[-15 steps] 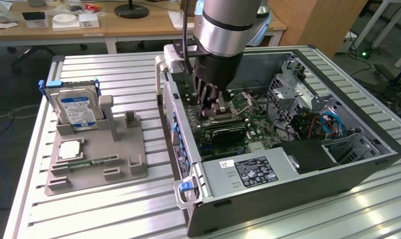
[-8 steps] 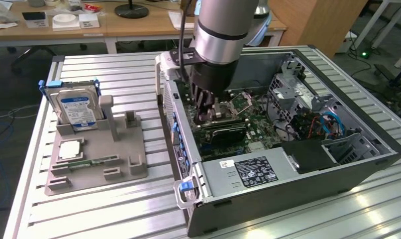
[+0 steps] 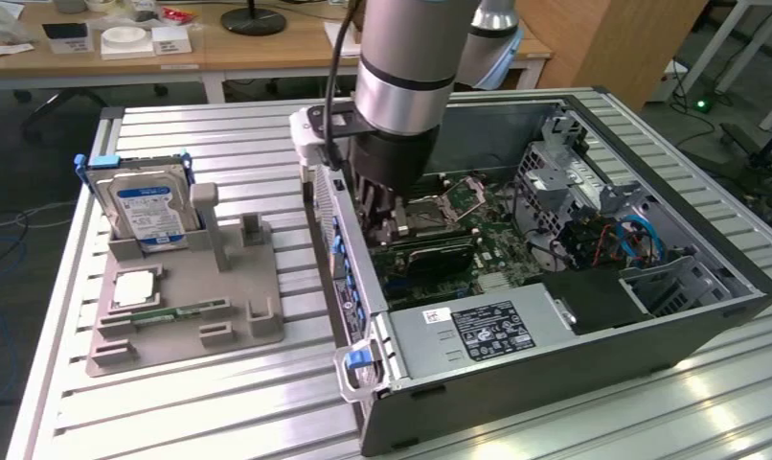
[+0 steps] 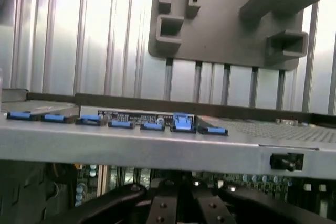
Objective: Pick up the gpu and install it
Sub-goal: 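Press down on the gpu until it lock into place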
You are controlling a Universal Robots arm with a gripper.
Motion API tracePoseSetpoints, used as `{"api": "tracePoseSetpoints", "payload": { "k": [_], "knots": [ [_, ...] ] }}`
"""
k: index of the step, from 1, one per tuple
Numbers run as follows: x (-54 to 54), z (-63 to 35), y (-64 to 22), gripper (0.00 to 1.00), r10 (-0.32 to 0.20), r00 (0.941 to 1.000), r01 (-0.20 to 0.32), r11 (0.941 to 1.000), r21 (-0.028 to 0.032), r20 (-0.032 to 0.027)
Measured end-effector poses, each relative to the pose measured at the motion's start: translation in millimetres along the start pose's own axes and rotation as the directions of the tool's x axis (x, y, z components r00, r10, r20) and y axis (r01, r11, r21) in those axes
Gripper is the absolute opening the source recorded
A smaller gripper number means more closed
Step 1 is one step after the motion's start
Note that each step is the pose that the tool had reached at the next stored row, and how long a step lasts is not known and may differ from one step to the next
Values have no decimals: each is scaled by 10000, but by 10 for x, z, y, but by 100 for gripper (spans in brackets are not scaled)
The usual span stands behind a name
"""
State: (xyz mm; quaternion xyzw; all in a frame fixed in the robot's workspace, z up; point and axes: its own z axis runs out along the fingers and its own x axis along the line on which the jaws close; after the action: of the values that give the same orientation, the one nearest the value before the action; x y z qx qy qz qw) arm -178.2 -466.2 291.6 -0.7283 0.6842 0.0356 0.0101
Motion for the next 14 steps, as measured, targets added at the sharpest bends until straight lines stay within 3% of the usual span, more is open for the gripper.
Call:
{"api": "tracePoseSetpoints", "payload": {
  "k": [3, 14],
  "knots": [
    [11, 20, -127, 11, 0, 10000, 0, 10000, 3, 10],
    [-22, -61, -106, 11, -2, 10000, 2, 10000, 6, 19]
  ]
}}
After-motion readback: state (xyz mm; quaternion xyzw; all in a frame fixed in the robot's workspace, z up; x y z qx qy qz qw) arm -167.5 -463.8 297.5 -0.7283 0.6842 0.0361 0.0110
